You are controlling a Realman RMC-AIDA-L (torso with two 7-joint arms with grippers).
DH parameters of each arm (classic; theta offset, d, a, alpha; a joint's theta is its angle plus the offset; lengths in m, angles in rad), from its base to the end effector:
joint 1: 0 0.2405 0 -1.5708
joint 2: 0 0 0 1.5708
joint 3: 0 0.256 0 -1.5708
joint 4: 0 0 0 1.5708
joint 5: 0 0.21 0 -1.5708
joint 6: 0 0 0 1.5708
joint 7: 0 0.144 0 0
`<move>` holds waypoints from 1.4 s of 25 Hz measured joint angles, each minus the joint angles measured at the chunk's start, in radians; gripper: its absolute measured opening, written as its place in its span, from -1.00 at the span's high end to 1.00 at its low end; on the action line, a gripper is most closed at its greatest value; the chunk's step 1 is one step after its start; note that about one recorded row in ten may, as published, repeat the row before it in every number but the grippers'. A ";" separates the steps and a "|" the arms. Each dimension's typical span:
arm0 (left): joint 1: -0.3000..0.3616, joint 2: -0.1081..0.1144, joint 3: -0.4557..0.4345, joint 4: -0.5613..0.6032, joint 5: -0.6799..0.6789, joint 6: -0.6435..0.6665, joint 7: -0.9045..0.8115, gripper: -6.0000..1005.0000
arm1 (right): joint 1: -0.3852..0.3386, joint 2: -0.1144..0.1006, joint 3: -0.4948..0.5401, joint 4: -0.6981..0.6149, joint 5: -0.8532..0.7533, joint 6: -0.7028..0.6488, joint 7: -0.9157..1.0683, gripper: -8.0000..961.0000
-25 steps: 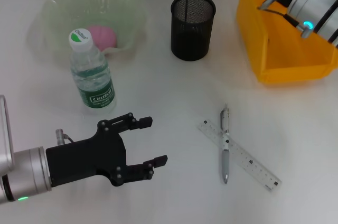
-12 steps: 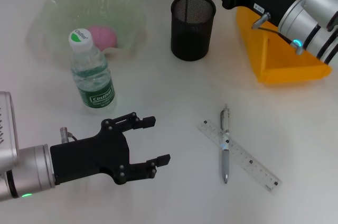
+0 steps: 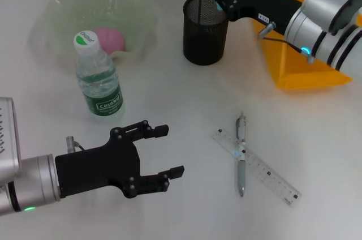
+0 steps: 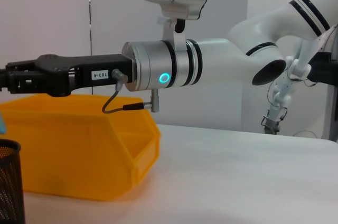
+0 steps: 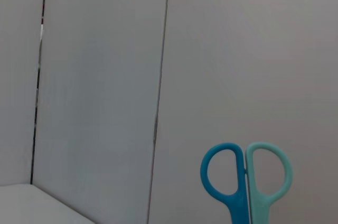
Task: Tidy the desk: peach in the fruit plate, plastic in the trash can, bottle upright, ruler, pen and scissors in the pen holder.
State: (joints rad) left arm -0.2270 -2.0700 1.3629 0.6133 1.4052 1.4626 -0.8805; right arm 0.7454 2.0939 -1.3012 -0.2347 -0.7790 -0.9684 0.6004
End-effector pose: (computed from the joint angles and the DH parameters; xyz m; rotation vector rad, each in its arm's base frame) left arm -0.2757 0.2433 -0.0581 -2.7544 -0.2116 -0.8312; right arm 0.2031 0.4143 -0.0543 -2.2126 0.2806 0.7645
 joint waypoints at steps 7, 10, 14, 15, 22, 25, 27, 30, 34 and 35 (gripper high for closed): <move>0.000 -0.001 0.002 -0.001 0.000 0.002 0.003 -0.59 | 0.016 0.000 -0.051 0.003 0.002 0.050 0.016 0.46; 0.000 -0.001 0.003 -0.001 0.000 0.002 0.004 -0.59 | 0.027 0.000 -0.086 0.004 0.002 0.081 0.038 0.40; 0.000 -0.001 0.004 0.000 0.000 0.003 0.004 -0.59 | 0.022 0.000 -0.085 0.002 0.004 0.089 0.042 0.33; 0.000 -0.001 0.003 -0.001 0.000 0.003 0.004 -0.59 | 0.020 0.000 -0.082 0.001 0.007 0.088 0.045 0.31; 0.001 -0.001 0.001 -0.001 0.000 0.003 0.005 -0.59 | -0.027 0.000 -0.081 -0.045 0.016 0.040 0.085 0.18; 0.008 0.001 0.000 -0.001 0.000 0.004 0.005 -0.59 | -0.129 -0.006 -0.087 -0.187 0.001 -0.029 0.234 0.10; 0.012 0.001 -0.001 0.001 0.000 0.006 0.005 -0.59 | -0.220 -0.012 -0.087 -0.346 -0.057 -0.039 0.399 0.00; 0.014 0.001 -0.001 0.004 0.000 0.019 0.003 -0.59 | -0.343 -0.016 -0.045 -0.624 -0.286 -0.025 0.766 -0.21; 0.014 0.002 -0.001 0.004 0.000 0.025 0.002 -0.59 | -0.387 -0.013 0.080 -0.975 -0.841 -0.131 1.378 -0.53; 0.014 0.002 -0.007 0.002 0.000 0.028 0.002 -0.59 | -0.371 -0.014 0.113 -1.039 -0.988 -0.202 1.512 -0.61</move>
State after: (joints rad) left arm -0.2128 -2.0679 1.3562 0.6156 1.4050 1.4908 -0.8785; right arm 0.3745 2.0795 -1.1879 -1.2735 -1.7671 -1.1699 2.1119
